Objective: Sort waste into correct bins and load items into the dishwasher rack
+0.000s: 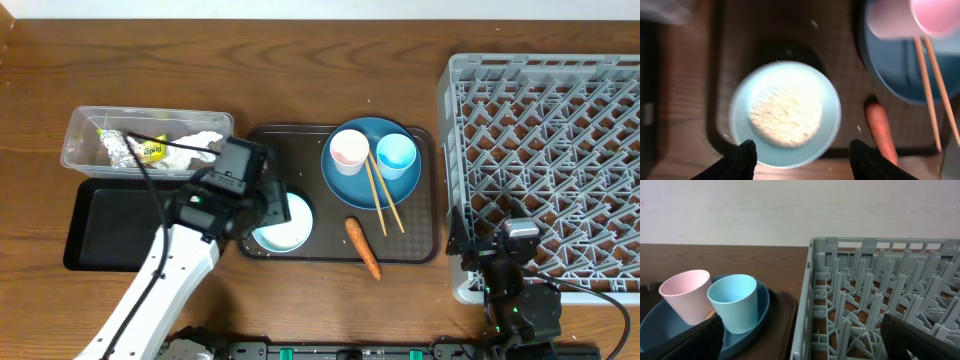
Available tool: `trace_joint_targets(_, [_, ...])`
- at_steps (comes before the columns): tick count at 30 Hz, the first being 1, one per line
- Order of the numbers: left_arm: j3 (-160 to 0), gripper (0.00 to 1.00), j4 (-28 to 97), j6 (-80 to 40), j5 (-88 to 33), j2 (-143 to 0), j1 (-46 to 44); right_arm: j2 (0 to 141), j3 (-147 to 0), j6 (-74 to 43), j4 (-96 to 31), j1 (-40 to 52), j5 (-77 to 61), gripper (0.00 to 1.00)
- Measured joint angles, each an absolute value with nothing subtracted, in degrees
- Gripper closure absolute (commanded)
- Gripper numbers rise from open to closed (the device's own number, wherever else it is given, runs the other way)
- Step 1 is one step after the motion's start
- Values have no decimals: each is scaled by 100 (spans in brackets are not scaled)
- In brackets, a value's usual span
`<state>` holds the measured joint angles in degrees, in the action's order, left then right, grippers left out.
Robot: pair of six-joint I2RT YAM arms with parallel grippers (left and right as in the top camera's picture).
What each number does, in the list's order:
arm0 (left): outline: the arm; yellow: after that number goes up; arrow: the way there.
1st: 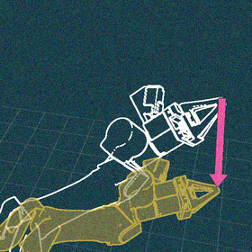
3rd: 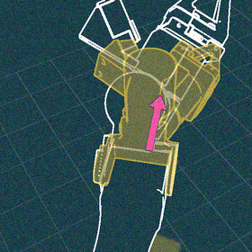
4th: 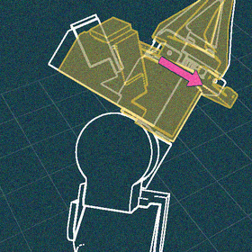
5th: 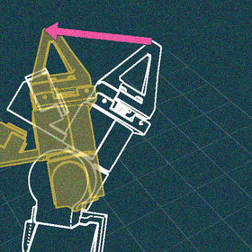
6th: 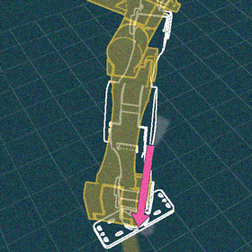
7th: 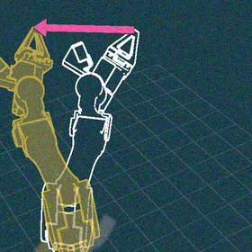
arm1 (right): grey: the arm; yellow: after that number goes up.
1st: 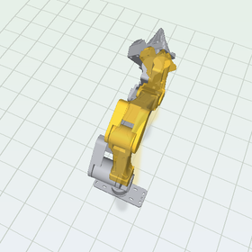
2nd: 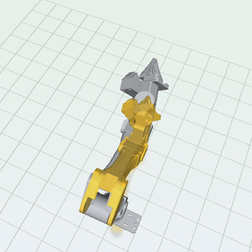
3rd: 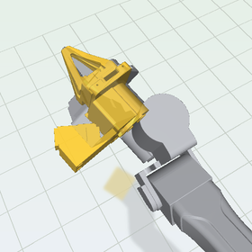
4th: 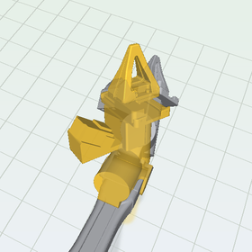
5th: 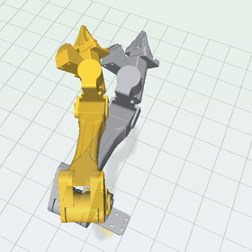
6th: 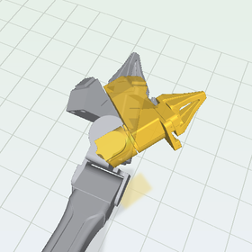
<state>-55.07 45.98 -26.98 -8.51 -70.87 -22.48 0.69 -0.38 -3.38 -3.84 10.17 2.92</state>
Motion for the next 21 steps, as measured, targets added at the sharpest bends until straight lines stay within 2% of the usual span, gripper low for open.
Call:
trace_joint_targets(12, [-5507,41,4128,-2698,-552,-7703,-3612,69,-38,-338,-381,1017,292,1])
trace_joint_targets(21, [-5507,51,4023,-2803,-257,-8672,-3809,69,-38,-338,-381,1017,292,1])
